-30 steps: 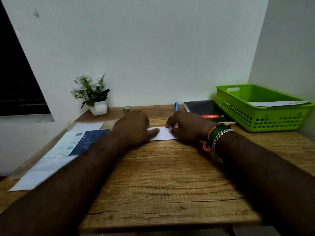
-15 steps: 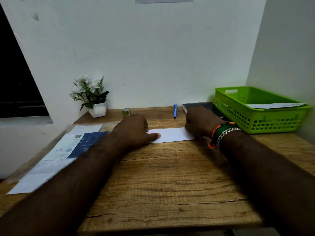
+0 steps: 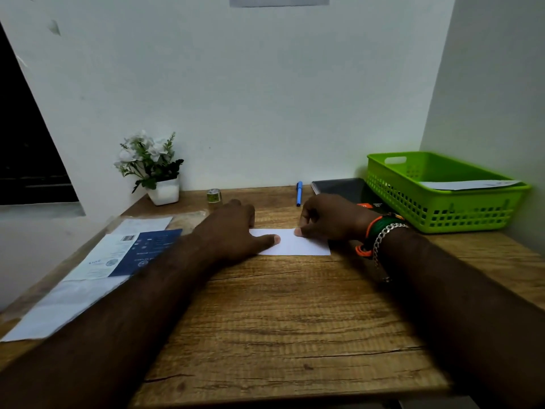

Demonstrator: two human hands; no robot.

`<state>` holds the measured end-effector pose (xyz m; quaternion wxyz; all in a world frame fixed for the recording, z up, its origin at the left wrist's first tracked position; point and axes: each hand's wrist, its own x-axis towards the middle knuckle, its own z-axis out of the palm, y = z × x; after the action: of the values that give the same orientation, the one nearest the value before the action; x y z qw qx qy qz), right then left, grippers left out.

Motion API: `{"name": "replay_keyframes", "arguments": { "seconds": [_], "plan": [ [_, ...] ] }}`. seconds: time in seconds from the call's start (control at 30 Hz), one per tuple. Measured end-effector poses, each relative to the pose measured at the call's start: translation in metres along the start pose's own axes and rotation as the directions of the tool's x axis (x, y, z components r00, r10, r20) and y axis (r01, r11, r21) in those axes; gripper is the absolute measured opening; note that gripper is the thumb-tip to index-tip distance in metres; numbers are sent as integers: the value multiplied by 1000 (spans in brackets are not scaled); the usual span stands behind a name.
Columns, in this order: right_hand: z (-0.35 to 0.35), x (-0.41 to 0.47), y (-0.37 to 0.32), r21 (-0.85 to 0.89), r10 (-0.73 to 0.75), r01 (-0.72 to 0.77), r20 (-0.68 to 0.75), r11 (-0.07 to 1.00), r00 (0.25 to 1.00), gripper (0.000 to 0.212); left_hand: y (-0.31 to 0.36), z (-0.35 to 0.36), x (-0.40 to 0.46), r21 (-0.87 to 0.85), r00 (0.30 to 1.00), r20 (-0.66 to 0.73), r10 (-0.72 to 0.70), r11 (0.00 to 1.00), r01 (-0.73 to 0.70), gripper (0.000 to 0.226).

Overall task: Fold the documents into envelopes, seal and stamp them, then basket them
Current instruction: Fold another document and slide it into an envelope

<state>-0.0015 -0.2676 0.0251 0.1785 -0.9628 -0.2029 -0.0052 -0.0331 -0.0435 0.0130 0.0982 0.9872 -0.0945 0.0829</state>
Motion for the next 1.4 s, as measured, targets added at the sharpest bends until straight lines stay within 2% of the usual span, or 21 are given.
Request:
{"name": "replay_keyframes", "arguments": {
  "seconds": [0.1,0.17,0.23,0.3,0.43,0.63,0.8,0.93,1.03,1.1,1.17,1.23,1.3,1.4],
  "plan": [
    [-3,1,2,129,-56,57,-17,990,998,14,3,2,-3,-36,997,-57,45,998,-47,39],
    [-5,0,1,223,-112,125,-71,967,991,14,9,3,-4,-69,973,-191,130,987,-145,22],
    [-8,-1,-2,347,-162,202,-141,916,977,14,15,3,-4,-196,926,-317,204,941,-274,12],
    [-10,-2,-5,434,-184,261,-213,862,960,13,17,1,-2,-282,911,-356,206,906,-315,8],
    [-12,-2,-3,440,-190,280,-238,853,952,14,3,-7,4,-301,940,-319,119,928,-220,12],
    [-20,-6,16,457,-78,193,-260,868,963,15,-44,-20,7,-382,983,-181,8,921,-78,21],
    [-18,-4,15,477,-35,150,-242,866,970,15,-59,-19,6,-593,988,-144,-53,804,-43,22],
    [-20,-6,18,398,5,77,-203,914,979,17,-58,-15,10,-510,985,-158,-72,860,-19,17],
    [-21,-7,24,206,37,8,-213,979,976,11,-57,-10,10,-477,981,-173,-83,879,-10,13],
    [-21,-9,24,82,12,7,-221,997,975,3,-53,-5,9,-417,987,-154,-51,908,-19,11],
    [-20,-10,21,-5,-17,16,-225,1000,974,6,-48,-3,8,-340,991,-132,-37,940,-11,13],
    [-18,-10,16,-35,-67,60,-235,998,970,8,-47,-2,8,-312,991,-126,-37,950,-4,14],
    [-16,-8,12,-32,-120,116,-180,993,976,5,-47,-1,8,-317,990,-133,-39,948,-5,10],
    [-11,-7,4,-73,-98,93,-78,993,992,4,-42,-2,1,-356,985,-158,-64,934,4,7]
  ]
}}
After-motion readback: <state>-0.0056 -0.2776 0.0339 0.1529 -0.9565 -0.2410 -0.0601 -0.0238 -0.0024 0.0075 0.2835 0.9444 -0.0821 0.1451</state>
